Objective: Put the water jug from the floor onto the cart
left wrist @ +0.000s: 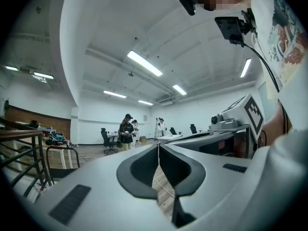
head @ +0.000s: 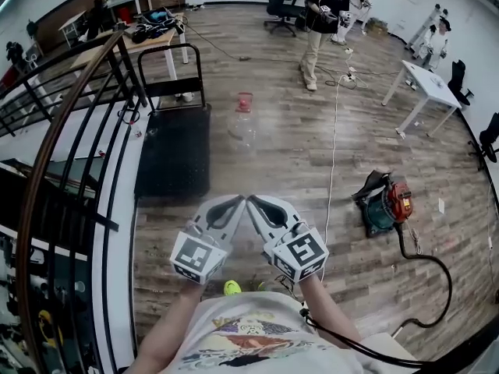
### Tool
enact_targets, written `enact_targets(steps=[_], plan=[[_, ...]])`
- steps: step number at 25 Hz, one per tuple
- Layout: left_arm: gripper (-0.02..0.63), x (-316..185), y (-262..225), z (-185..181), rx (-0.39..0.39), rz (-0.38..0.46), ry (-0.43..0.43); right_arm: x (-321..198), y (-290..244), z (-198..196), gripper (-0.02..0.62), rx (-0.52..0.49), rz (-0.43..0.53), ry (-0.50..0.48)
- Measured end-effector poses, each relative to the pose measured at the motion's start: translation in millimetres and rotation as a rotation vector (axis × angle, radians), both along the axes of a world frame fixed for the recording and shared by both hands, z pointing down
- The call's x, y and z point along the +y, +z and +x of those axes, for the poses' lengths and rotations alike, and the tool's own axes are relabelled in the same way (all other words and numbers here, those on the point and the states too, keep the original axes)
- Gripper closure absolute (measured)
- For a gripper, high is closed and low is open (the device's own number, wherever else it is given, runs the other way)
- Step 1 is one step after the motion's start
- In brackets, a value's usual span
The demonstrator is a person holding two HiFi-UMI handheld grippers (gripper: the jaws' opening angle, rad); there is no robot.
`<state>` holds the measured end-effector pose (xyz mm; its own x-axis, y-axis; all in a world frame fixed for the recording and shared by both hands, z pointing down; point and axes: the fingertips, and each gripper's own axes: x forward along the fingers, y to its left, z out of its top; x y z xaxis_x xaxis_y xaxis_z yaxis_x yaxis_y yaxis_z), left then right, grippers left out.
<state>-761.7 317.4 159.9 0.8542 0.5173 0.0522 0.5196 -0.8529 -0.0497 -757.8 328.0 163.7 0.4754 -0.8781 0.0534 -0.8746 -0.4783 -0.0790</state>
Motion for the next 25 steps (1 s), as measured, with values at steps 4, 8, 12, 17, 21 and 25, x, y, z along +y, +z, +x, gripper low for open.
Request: enact_targets(steps=[4, 8, 12, 17, 21, 25], plan=[[0.593, -10, 4, -2, -0.004, -0.004, 0.01, -9, 3, -1, 0.571, -0.003, -0.009, 0.01], [0.592, -15, 6, 2, -0.005, -0.009, 0.011, -15, 7, 4, 0.571, -0.004, -0.024, 0.001], [0.593, -16, 12, 16, -0.014, -0.006, -0.002, -17, 13, 16, 0.571, -0.011, -0.03, -0.013], [0.592, -15, 19, 51, -0.034, 0.001, -0.024, -15, 20, 50, 0.571, -0.024, -0.035, -0.03], [0.592, -11, 23, 86, -0.045, 0.015, -0.043, -12, 24, 88, 0.571, -0.033, -0.022, -0.04], [0.594, -3, 30, 129, -0.064, 0.034, -0.058, -4, 33, 130, 0.571, -0.053, -0.008, -0.057]])
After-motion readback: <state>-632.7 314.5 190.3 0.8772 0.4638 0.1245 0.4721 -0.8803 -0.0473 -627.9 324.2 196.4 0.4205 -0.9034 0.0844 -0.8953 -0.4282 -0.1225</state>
